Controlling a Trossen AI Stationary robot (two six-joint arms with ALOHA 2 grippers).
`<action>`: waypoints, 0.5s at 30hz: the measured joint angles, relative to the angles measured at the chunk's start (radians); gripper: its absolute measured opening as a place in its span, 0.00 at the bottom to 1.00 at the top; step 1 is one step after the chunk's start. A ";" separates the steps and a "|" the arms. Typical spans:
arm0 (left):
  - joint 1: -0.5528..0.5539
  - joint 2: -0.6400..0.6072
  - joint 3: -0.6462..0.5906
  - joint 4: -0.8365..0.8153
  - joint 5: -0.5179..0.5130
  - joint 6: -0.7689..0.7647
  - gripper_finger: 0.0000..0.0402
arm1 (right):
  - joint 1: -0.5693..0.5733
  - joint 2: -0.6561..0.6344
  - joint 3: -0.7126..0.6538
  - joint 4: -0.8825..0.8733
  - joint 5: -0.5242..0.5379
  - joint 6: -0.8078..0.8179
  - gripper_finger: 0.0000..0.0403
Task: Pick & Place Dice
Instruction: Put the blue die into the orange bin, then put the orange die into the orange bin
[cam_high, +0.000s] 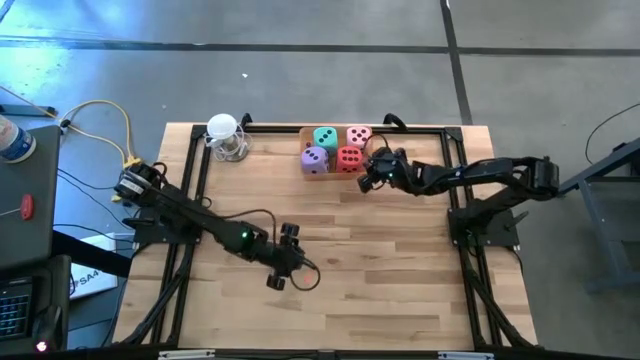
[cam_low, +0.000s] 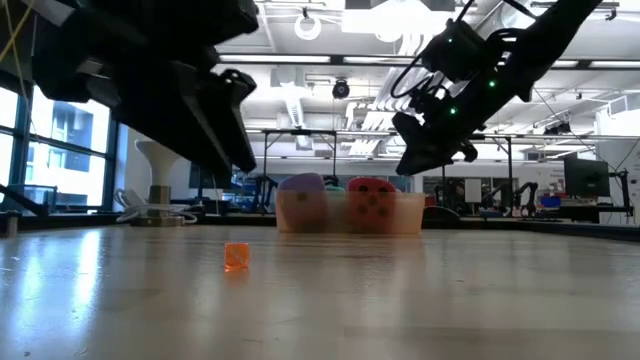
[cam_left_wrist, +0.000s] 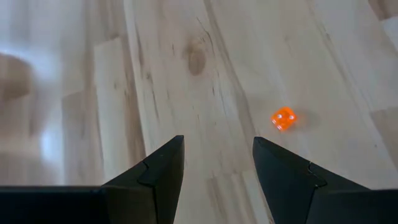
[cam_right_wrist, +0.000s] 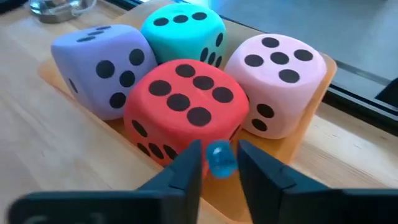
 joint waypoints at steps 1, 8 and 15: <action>0.014 0.000 -0.004 0.007 0.023 0.005 0.46 | -0.005 0.000 0.000 0.004 -0.009 0.000 0.26; 0.079 0.000 -0.037 0.077 0.159 0.003 0.46 | -0.012 0.000 0.000 0.017 -0.013 -0.016 0.43; 0.071 0.000 -0.041 0.100 0.143 -0.004 0.46 | 0.057 -0.015 0.000 0.174 -0.180 -0.121 0.53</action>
